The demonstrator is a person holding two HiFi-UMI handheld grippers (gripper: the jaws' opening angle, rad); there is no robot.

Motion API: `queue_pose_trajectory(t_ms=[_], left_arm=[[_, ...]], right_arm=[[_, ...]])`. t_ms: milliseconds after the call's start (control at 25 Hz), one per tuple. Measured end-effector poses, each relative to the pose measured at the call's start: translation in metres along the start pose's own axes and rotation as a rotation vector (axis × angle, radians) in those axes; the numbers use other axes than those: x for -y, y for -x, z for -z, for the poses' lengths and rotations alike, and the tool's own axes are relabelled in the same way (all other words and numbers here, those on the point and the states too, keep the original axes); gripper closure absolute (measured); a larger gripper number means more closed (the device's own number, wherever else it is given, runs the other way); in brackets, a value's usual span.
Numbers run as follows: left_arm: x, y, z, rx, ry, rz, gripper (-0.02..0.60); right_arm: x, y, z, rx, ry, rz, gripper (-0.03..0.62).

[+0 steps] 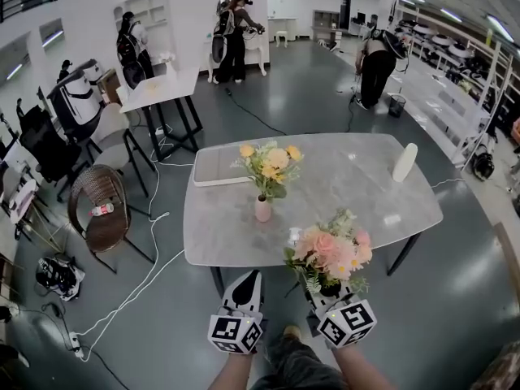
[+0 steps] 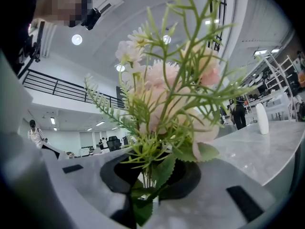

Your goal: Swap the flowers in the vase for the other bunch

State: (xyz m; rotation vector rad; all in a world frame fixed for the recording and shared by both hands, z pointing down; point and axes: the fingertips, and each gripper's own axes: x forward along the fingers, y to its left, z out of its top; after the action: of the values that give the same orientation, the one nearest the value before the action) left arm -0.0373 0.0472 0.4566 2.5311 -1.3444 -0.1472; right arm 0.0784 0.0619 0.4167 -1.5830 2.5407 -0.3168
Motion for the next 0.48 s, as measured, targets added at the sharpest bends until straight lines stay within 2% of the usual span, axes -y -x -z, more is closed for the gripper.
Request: queue_pose_trajectory(t_ms=[480], left_arm=[[-0.028, -0.068, 0.006, -0.031, 0.018, -0.035, 0.565]], right_arm=[[0.044, -0.055, 0.000, -0.022, -0.018, -0.043, 0.498]])
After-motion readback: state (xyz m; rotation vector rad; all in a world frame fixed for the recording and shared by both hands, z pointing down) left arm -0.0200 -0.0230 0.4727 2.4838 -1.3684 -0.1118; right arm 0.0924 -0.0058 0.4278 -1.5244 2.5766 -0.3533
